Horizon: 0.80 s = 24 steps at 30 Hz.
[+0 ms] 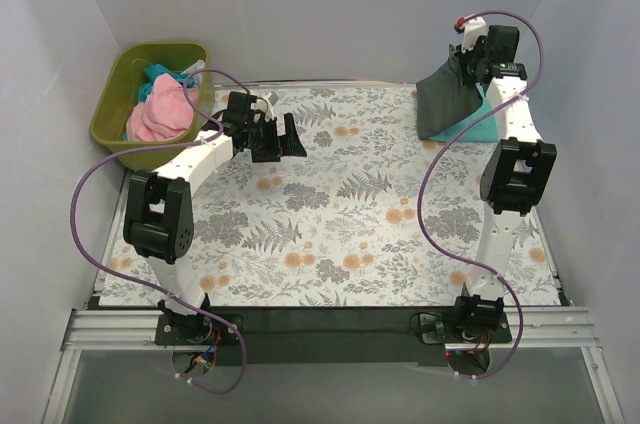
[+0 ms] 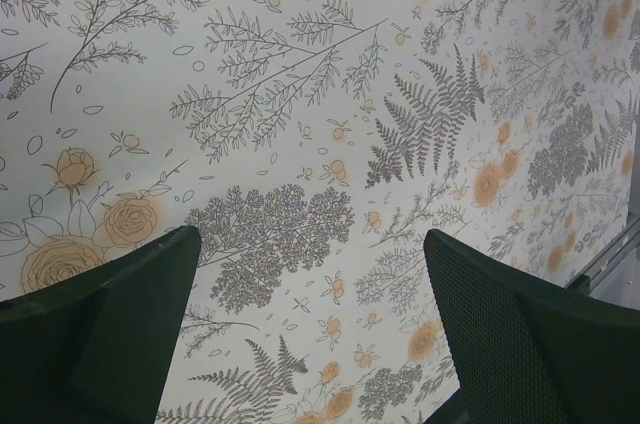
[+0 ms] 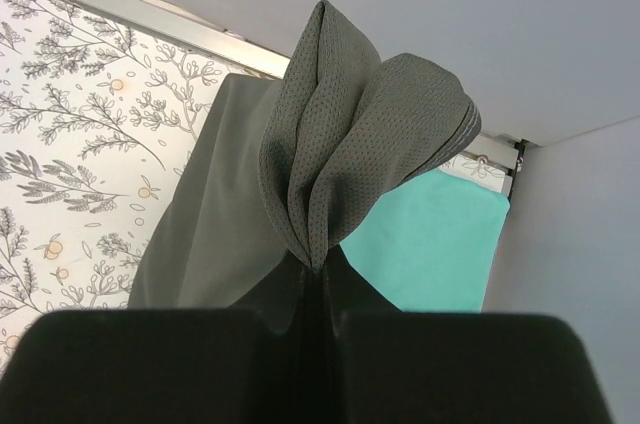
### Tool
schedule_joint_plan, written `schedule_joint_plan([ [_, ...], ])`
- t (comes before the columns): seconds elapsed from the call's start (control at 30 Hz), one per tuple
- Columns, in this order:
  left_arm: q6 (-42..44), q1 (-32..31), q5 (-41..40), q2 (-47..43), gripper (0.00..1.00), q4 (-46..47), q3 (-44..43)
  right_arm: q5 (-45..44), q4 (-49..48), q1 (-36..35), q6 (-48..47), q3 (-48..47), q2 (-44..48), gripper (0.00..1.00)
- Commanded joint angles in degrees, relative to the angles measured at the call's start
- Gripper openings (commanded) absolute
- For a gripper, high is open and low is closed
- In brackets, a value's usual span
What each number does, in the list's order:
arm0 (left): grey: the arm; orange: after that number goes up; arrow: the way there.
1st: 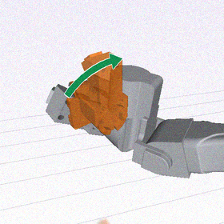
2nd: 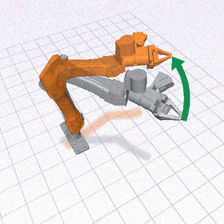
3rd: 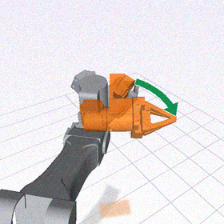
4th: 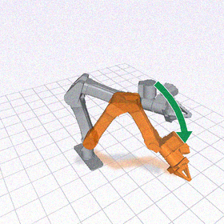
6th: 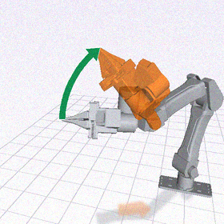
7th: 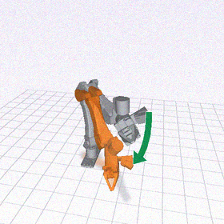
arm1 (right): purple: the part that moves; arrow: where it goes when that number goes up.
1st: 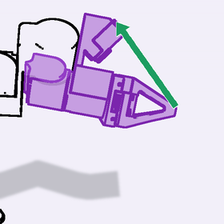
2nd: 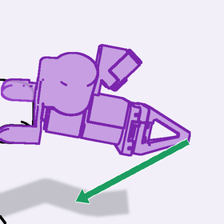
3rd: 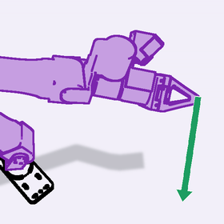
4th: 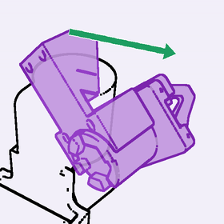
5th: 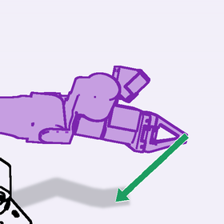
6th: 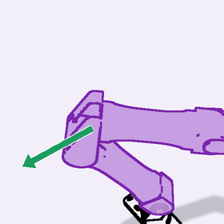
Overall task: Fold and stack the t-shirts
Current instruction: Neatly place the folded tshirt to the corner
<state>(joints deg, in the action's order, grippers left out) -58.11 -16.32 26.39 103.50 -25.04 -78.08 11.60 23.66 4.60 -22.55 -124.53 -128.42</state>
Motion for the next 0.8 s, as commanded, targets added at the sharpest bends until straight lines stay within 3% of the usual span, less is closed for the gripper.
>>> schedule_joint_plan([
  [0.0, 0.19, 0.06, 1.29, -0.58, 0.87, -0.01, -1.98, 0.71, -1.34, 0.58, -1.8, -2.65, -1.13, 0.01],
  [0.77, 0.71, -0.03, 2.7, 1.7, 0.89, -0.63, -2.34, -4.04, -7.66, 4.63, -17.26, -5.28, -11.5, 0.01],
])
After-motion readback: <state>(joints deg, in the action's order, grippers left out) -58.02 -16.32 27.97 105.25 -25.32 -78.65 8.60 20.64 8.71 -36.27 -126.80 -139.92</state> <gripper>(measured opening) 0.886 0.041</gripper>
